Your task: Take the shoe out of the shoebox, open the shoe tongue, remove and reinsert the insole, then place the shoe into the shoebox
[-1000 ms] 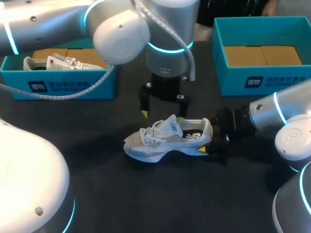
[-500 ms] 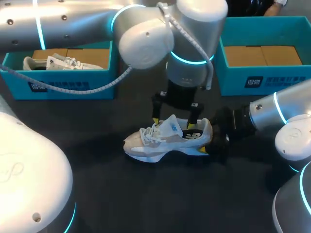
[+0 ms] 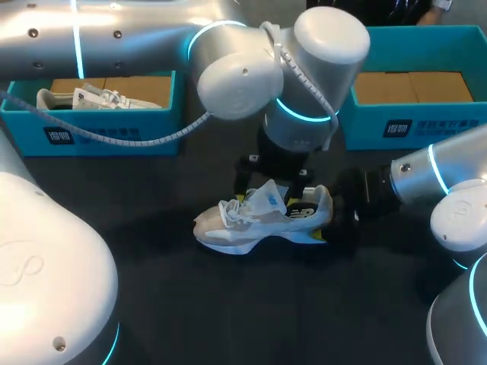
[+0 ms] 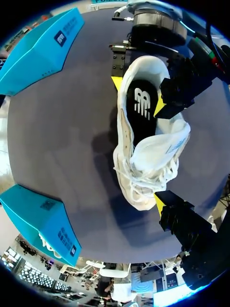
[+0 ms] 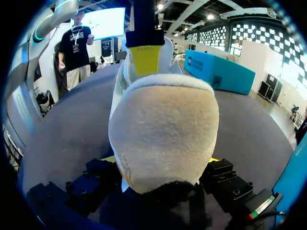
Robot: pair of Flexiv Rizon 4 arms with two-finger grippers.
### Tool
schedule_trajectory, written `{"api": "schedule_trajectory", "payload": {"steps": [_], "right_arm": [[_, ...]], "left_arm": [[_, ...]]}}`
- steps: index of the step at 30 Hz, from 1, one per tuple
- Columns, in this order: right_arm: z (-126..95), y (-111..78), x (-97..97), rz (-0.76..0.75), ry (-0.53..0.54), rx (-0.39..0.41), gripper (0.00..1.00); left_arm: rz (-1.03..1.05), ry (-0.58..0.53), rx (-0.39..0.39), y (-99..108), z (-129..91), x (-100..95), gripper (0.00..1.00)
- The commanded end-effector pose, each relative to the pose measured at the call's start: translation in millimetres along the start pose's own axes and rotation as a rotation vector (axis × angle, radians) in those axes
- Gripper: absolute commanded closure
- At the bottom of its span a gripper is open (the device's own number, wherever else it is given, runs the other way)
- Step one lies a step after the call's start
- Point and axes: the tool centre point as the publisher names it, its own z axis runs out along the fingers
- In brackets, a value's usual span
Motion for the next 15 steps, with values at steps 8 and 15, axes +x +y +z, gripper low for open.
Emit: {"api": "schedule_trajectory", "payload": {"steps": [8, 15], "right_arm": [[0.4, 0.6, -0.5, 0.0, 0.0, 0.001, 1.0], [0.4, 0.6, -0.5, 0.0, 0.0, 0.001, 1.0]], "left_arm": [[-0.04, -0.033, 0.01, -3.2, 4.1, -8.1, 0.0], [-0.028, -0.013, -0.024, 1.5, -0.5, -19.5, 0.0]]}}
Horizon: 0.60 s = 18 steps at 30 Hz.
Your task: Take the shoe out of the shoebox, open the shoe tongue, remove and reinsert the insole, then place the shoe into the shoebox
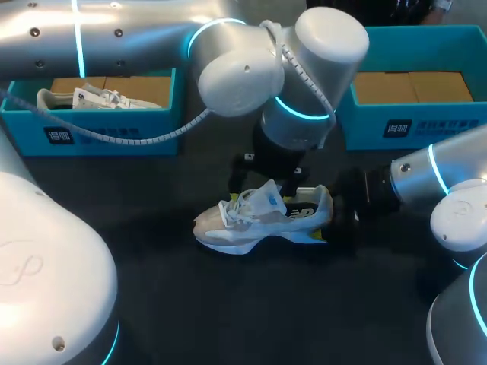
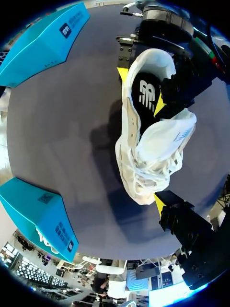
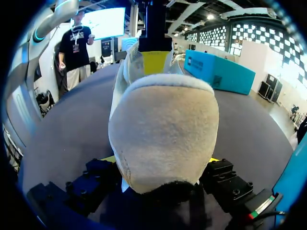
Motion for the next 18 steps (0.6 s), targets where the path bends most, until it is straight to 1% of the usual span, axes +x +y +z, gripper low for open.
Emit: {"api": "schedule_trajectory", "payload": {"steps": [1, 3, 4, 5, 6, 7, 8, 10, 12, 13, 14, 15, 16, 17, 18], "right_arm": [[0.4, 0.6, -0.5, 0.0, 0.0, 0.001, 1.0], [0.4, 0.6, -0.5, 0.0, 0.0, 0.001, 1.0], [0.4, 0.6, -0.5, 0.0, 0.0, 0.001, 1.0], [0.4, 0.6, -0.5, 0.0, 0.0, 0.001, 1.0], [0.4, 0.6, -0.5, 0.0, 0.0, 0.001, 1.0], [0.4, 0.6, -0.5, 0.0, 0.0, 0.001, 1.0], [0.4, 0.6, -0.5, 0.0, 0.0, 0.001, 1.0], [0.4, 0.6, -0.5, 0.0, 0.0, 0.001, 1.0], [0.4, 0.6, -0.5, 0.0, 0.0, 0.001, 1.0], [0.4, 0.6, -0.5, 0.0, 0.0, 0.001, 1.0], [0.4, 0.6, -0.5, 0.0, 0.0, 0.001, 1.0], [0.4, 0.6, -0.5, 0.0, 0.0, 0.001, 1.0], [0.4, 0.6, -0.5, 0.0, 0.0, 0.001, 1.0], [0.4, 0.6, -0.5, 0.0, 0.0, 0.001, 1.0], [0.4, 0.6, -0.5, 0.0, 0.0, 0.001, 1.0]], "left_arm": [[0.001, 0.024, -0.009, 6.9, -3.7, -9.7, 0.0], [0.007, 0.035, -0.008, 9.5, -5.1, -11.0, 0.0], [0.013, 0.039, -0.008, 10.4, -5.7, -11.2, 0.13], [0.013, 0.039, -0.009, 11.2, -6.2, -11.2, 0.22], [0.012, 0.04, -0.009, 11.8, -6.7, -11.3, 0.23], [0.012, 0.041, -0.011, 12.3, -7.2, -11.3, 0.2], [0.013, 0.042, -0.012, 12.8, -7.6, -11.4, 0.2], [0.018, 0.049, -0.013, 14.2, -8.9, -11.8, 0.21], [0.022, 0.051, -0.015, 14.9, -9.9, -12.4, 0.35], [0.023, 0.054, -0.016, 15.1, -10.6, -12.9, 0.39], [0.027, 0.062, -0.021, 15.3, -11.5, -13.5, 0.53], [0.029, 0.065, -0.026, 15.2, -12.2, -14.1, 0.6], [0.033, 0.071, -0.034, 15.1, -13.0, -14.9, 0.64], [0.032, 0.075, -0.037, 14.8, -13.9, -16.0, 0.74], [0.034, 0.081, -0.043, 14.6, -14.5, -17.0, 0.88]]}}
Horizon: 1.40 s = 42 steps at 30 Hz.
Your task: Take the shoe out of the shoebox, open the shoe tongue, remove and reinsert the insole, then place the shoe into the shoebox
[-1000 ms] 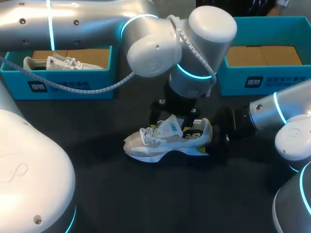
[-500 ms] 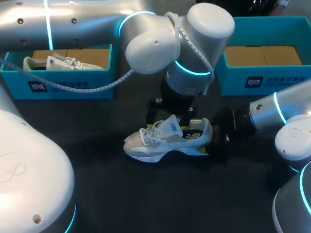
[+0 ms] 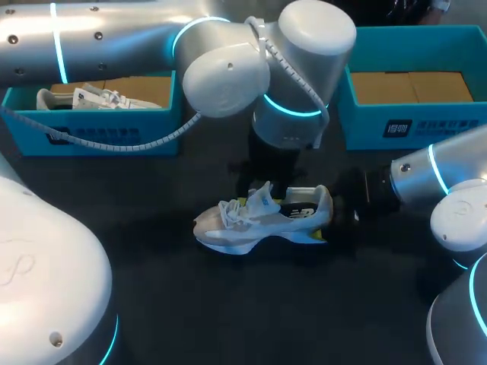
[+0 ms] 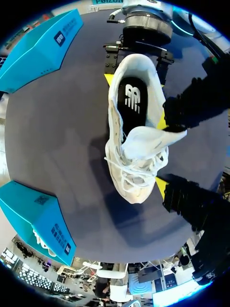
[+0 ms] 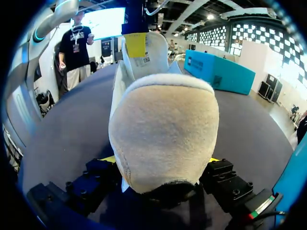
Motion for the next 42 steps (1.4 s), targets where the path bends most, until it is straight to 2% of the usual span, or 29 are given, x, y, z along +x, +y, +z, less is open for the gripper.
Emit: {"api": "schedule_trajectory", "payload": {"steps": [1, 9, 19, 27, 35, 36, 37, 40, 42], "right_arm": [[0.4, 0.5, -0.5, 0.0, 0.0, 0.001, 1.0], [0.4, 0.5, -0.5, 0.0, 0.0, 0.001, 1.0], [0.4, 0.5, -0.5, 0.0, 0.0, 0.001, 1.0], [0.4, 0.5, -0.5, 0.0, 0.0, 0.001, 1.0], [0.4, 0.5, -0.5, 0.0, 0.0, 0.001, 1.0], [0.4, 0.5, -0.5, 0.0, 0.0, 0.001, 1.0], [0.4, 0.5, -0.5, 0.0, 0.0, 0.001, 1.0], [0.4, 0.5, -0.5, 0.0, 0.0, 0.001, 1.0], [0.4, 0.5, -0.5, 0.0, 0.0, 0.001, 1.0]], "left_arm": [[0.005, 0.035, -0.022, -2.9, -2.4, -10.7, 0.99], [0.098, 0.133, -0.126, -10.1, -10.6, -27.2, 1.0], [0.169, 0.191, -0.157, -14.7, -12.9, -54.4, 1.0], [0.185, 0.163, -0.178, -13.2, 6.0, -72.0, 1.0], [0.185, 0.085, -0.188, -15.1, 36.1, -83.8, 1.0], [0.179, 0.074, -0.187, -15.2, 40.3, -84.6, 0.89], [0.181, 0.072, -0.2, -15.4, 43.5, -85.2, 0.85], [0.178, 0.034, -0.184, -14.7, 53.9, -86.0, 0.82], [0.182, 0.03, -0.184, -13.0, 59.0, -86.0, 0.73]]}}
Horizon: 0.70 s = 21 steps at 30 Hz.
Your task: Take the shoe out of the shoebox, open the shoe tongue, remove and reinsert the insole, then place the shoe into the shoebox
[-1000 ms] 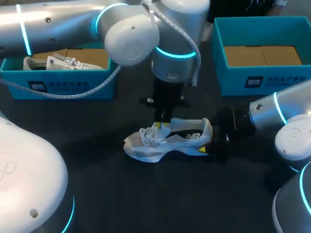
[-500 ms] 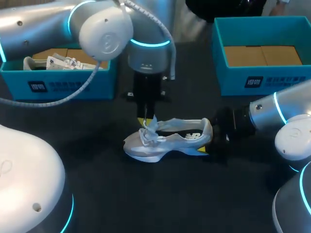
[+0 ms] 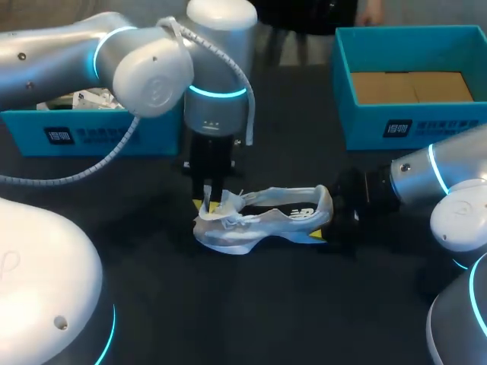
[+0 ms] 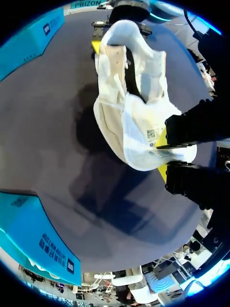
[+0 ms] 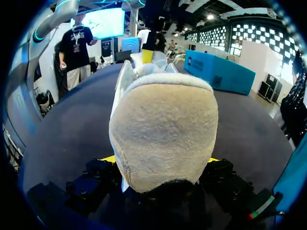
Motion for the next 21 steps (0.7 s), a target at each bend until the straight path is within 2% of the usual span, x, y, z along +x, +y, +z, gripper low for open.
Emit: {"api": "schedule_trajectory", "payload": {"steps": [1, 3, 4, 5, 7, 8, 12, 21], "right_arm": [[0.4, 0.2, -0.4, 0.0, 0.0, 0.002, 1.0], [0.4, 0.2, -0.4, 0.0, 0.0, 0.002, 1.0], [0.4, 0.2, -0.4, 0.0, 0.0, 0.002, 1.0], [0.4, 0.2, -0.4, 0.0, 0.0, 0.002, 1.0], [0.4, 0.2, -0.4, 0.0, 0.0, 0.002, 1.0], [0.4, 0.2, -0.4, 0.0, 0.0, 0.002, 1.0], [0.4, 0.2, -0.4, 0.0, 0.0, 0.002, 1.0], [0.4, 0.2, -0.4, 0.0, 0.0, 0.002, 1.0]], "left_arm": [[0.005, -0.019, -0.004, -0.7, 13.3, 7.0, 0.66], [0.007, -0.021, -0.01, -0.4, 17.4, 7.0, 0.53], [0.006, -0.026, -0.015, -0.5, 19.4, 7.1, 0.44], [0.006, -0.027, -0.019, -0.8, 20.9, 7.0, 0.26], [0.002, -0.033, -0.025, -1.1, 23.4, 6.7, 0.03], [0.001, -0.032, -0.027, -1.2, 24.3, 6.4, 0.0], [-0.002, -0.031, -0.03, -1.2, 24.8, 3.9, 0.0], [0.066, 0.025, 0.032, 4.5, 0.8, 4.6, 0.0]]}}
